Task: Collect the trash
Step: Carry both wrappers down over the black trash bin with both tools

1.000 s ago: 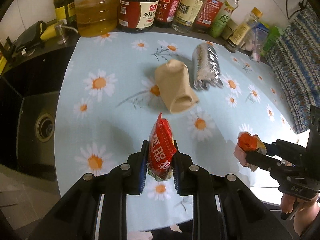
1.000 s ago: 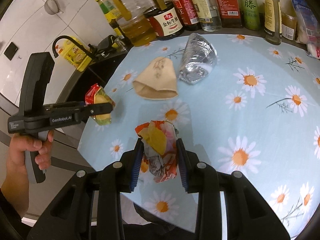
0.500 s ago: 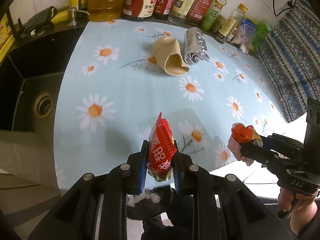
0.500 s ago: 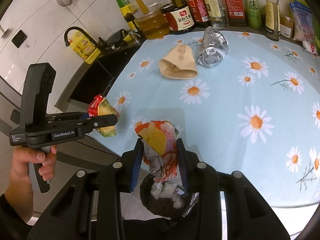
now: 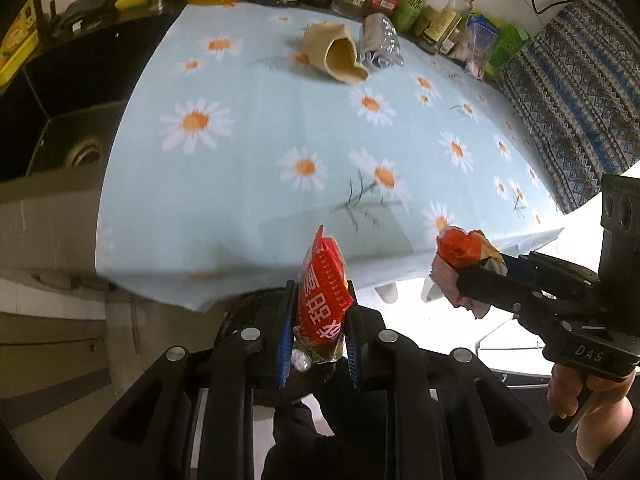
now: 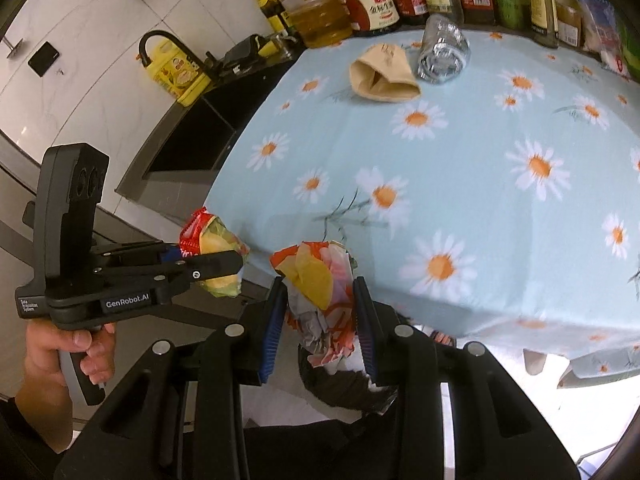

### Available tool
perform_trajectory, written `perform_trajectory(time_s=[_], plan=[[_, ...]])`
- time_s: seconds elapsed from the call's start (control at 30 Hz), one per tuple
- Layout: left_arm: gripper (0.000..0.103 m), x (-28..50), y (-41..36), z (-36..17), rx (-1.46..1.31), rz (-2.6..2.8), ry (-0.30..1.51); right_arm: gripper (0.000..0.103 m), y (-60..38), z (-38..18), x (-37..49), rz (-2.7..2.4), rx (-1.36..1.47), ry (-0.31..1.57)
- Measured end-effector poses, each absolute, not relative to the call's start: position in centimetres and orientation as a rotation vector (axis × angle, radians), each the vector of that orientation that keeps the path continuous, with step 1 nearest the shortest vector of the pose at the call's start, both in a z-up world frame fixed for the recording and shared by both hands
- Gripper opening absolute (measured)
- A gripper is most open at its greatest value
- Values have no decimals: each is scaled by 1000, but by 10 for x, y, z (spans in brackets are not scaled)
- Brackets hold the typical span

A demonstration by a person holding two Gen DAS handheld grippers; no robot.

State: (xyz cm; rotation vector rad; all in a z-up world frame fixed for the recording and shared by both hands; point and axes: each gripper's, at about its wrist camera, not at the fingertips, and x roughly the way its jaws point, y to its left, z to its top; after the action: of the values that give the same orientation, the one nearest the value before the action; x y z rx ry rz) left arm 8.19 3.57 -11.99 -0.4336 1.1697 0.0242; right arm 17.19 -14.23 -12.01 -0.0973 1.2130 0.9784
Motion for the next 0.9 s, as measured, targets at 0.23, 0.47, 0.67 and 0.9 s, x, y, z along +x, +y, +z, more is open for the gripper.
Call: perform_trajectory(time_s=[0.23, 0.47, 0.67, 0.9], plan=[[20, 61, 34, -137, -463, 24, 1201, 35, -137, -139, 151, 984, -104, 1265], [20, 53, 34, -150, -482, 20, 1231, 36, -132, -156, 144, 977, -113, 1315], [20, 53, 34, -165, -501, 17, 1269, 36, -125, -167, 146, 972, -114, 1346], [21, 53, 38, -175, -530, 26, 1290, 39, -119, -177, 149, 985, -95, 1379]])
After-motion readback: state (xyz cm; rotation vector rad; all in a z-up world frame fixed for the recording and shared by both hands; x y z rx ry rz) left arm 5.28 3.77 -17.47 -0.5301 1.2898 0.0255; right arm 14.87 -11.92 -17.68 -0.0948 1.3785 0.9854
